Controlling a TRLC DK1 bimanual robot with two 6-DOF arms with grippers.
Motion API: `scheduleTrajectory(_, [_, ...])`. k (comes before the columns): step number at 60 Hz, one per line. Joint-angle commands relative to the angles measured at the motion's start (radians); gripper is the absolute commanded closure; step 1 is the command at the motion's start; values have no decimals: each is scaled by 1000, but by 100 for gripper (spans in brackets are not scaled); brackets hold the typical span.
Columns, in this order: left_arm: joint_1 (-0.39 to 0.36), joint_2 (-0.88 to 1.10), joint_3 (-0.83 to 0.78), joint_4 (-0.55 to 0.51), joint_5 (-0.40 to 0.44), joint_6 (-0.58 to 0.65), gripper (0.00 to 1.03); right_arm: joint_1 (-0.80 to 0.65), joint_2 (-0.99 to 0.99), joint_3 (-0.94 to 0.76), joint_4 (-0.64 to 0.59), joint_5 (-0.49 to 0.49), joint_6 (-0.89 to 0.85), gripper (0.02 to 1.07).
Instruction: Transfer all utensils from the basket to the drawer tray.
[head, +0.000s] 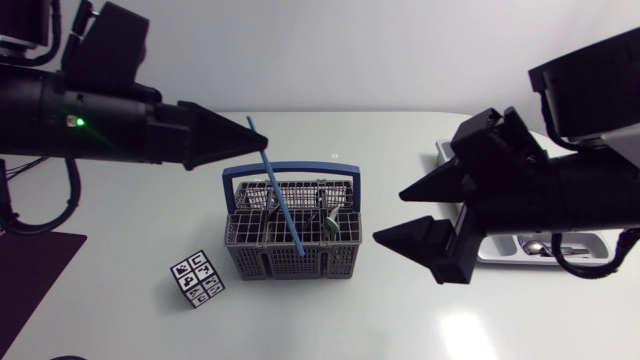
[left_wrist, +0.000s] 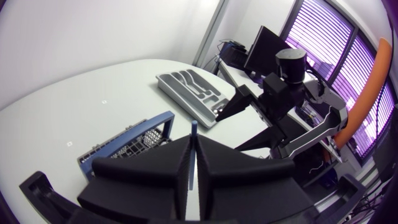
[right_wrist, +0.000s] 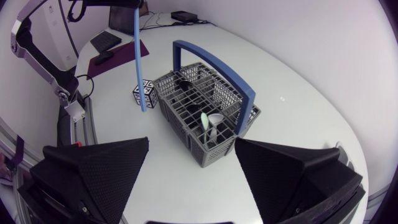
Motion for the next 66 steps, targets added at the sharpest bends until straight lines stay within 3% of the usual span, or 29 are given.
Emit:
scheduleTrajectory(1, [-33, 49, 10, 14, 30, -33, 100, 26, 45, 39, -6, -29, 36, 7])
scheduleTrajectory(6, [-46, 89, 20, 37, 53, -48, 100, 54, 84, 63, 2, -54, 45, 13])
scheduleTrajectory(28, [-89, 170, 49, 114, 99, -94, 100, 78, 219, 132, 0, -129, 56, 18])
scheduleTrajectory(52, [-89, 211, 75, 117, 104, -102, 100, 130, 274, 155, 30, -138, 54, 75])
scheduleTrajectory(66, [-84, 216, 80, 119, 115, -106, 100, 138, 292, 152, 42, -129, 56, 92])
